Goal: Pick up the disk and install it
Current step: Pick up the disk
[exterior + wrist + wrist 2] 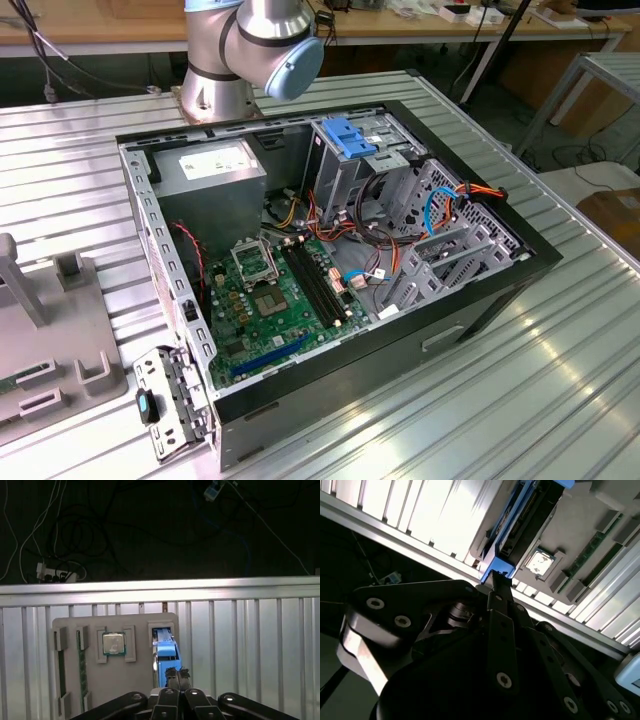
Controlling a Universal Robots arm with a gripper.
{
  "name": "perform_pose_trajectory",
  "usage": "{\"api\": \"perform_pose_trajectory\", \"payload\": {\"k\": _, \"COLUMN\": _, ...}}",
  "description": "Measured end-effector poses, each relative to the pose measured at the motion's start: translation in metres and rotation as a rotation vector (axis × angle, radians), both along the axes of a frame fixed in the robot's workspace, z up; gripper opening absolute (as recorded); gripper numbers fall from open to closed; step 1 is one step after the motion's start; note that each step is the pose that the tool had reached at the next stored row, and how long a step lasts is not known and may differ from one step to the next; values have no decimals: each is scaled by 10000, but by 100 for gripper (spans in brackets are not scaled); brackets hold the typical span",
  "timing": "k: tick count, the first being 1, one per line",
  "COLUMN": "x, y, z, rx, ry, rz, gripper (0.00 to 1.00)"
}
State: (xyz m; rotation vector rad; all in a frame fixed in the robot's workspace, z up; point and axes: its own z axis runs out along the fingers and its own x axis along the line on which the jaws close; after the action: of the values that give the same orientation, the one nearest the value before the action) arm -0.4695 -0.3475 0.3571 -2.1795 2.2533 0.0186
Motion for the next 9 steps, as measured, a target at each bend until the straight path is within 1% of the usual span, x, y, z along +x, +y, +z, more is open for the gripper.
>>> {"api": "perform_pose_trajectory", "payload": {"k": 8, "x": 17, "y": 0, "z": -2, "rx": 0, "ry": 0, "rz": 10, "gripper": 11}}
{"api": "perform_pose_trajectory", "payload": {"k": 9, "x": 18, "y": 0, "z": -10, "rx": 1, "ry": -9, "rz": 14, "gripper": 11}}
